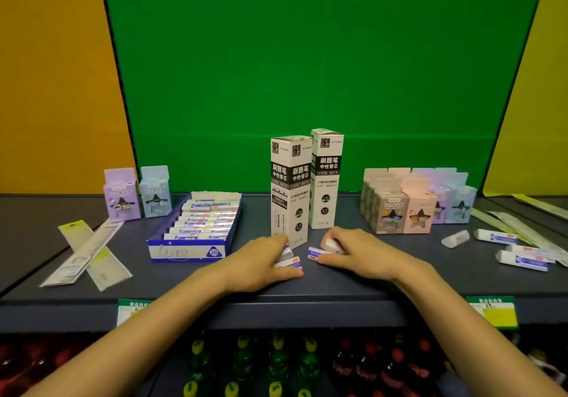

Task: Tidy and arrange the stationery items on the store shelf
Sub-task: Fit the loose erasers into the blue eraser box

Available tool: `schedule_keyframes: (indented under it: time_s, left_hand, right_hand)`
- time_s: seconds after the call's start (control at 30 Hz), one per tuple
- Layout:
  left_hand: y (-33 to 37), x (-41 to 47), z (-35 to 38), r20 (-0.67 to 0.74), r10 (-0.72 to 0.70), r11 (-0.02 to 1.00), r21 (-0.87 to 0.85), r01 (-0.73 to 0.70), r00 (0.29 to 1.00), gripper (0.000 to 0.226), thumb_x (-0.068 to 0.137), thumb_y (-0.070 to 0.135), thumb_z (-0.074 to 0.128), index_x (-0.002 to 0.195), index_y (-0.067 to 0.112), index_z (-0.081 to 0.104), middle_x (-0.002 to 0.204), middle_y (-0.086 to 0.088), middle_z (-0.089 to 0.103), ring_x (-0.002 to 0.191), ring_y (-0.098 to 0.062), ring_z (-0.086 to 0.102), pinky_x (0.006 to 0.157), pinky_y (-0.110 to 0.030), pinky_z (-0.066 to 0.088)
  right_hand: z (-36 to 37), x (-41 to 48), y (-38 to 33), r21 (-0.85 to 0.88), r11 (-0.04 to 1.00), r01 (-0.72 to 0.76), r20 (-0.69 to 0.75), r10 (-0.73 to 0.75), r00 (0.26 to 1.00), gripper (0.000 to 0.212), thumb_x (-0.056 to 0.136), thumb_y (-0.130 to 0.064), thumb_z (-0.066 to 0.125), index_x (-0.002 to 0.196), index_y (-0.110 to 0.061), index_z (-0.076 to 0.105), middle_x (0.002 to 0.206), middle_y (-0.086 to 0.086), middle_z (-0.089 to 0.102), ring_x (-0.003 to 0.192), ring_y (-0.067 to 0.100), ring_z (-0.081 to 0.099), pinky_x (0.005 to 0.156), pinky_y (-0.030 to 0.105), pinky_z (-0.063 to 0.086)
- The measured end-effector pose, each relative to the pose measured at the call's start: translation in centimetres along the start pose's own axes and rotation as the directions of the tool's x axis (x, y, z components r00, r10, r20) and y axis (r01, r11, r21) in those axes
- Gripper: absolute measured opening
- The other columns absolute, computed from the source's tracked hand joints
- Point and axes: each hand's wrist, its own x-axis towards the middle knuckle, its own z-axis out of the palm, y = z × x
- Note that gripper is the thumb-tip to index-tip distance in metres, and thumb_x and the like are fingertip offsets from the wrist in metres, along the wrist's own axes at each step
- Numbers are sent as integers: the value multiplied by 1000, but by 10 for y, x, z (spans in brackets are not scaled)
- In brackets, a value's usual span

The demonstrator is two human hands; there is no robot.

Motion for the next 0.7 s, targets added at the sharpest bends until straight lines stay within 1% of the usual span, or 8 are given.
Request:
schedule_keyframes:
  time_s: [0.07,0.17,0.3,0.4,0.53,0.6,0.67,0.7]
  left_hand:
    - [-3,-1,-2,9,4,1000,-20,-4,1000,49,85,48,55,115,10,47,135,-7,51,114,-24,53,95,-35,44]
    - [-6,-4,-4,3,3,1000,0,-3,1000,49,85,48,54,118,11,48,134,-6,52,114,-23,53,97,-38,43]
    - [-4,-12,1,-83,39,997,75,-33,996,39,90,43,48,110,11,45,128,-8,52,112,-24,51,87,-27,38]
    - [-4,-17,4,-155,89,988,140,-67,984,36,92,42,45,110,12,42,127,-9,50,111,-22,48,84,-22,33]
    - [-6,-28,3,-266,110,985,159,-69,958,35,92,44,42,110,14,40,124,-7,53,106,-25,52,85,-33,41]
    - [-14,-38,-4,-376,126,989,117,-88,918,33,91,47,43,108,18,40,116,-3,58,100,-27,56,82,-36,43]
    - [-32,-48,-20,-470,121,993,50,-110,874,28,88,47,48,99,23,40,92,3,59,87,-23,55,71,-29,40]
    - [-44,-51,-29,-490,108,993,14,-116,865,27,86,46,52,95,24,40,79,7,54,77,-20,52,62,-24,35]
  right_hand:
    - [0,0,-1,-37,999,-2,18,3,1000,38,88,-44,53,111,-14,51,118,7,58,102,24,54,84,33,42]
    - [1,-1,-3,-77,997,21,28,-19,999,36,90,-43,49,110,-12,50,115,8,56,100,25,52,82,33,40]
    - [0,-7,-5,-113,991,65,8,-65,998,35,90,-50,42,99,-17,47,105,4,55,96,23,52,81,33,41]
    - [-1,-12,-7,-98,992,77,-13,-79,997,35,89,-54,41,98,-21,47,104,-3,55,96,19,53,85,33,44]
    - [-10,-23,-17,-37,989,140,-56,-142,988,36,85,-57,41,100,-25,50,97,-11,57,89,9,53,81,27,45]
    - [-14,-26,-31,-4,982,191,-88,-191,978,31,84,-54,43,99,-28,51,95,-14,56,86,7,53,78,24,45]
    - [-16,-22,-50,24,970,242,-133,-237,962,22,86,-49,48,98,-31,51,98,-15,57,88,6,53,79,22,45]
    - [-14,-18,-60,29,961,274,-163,-266,950,18,86,-47,49,97,-32,51,99,-15,57,89,4,53,78,18,43]
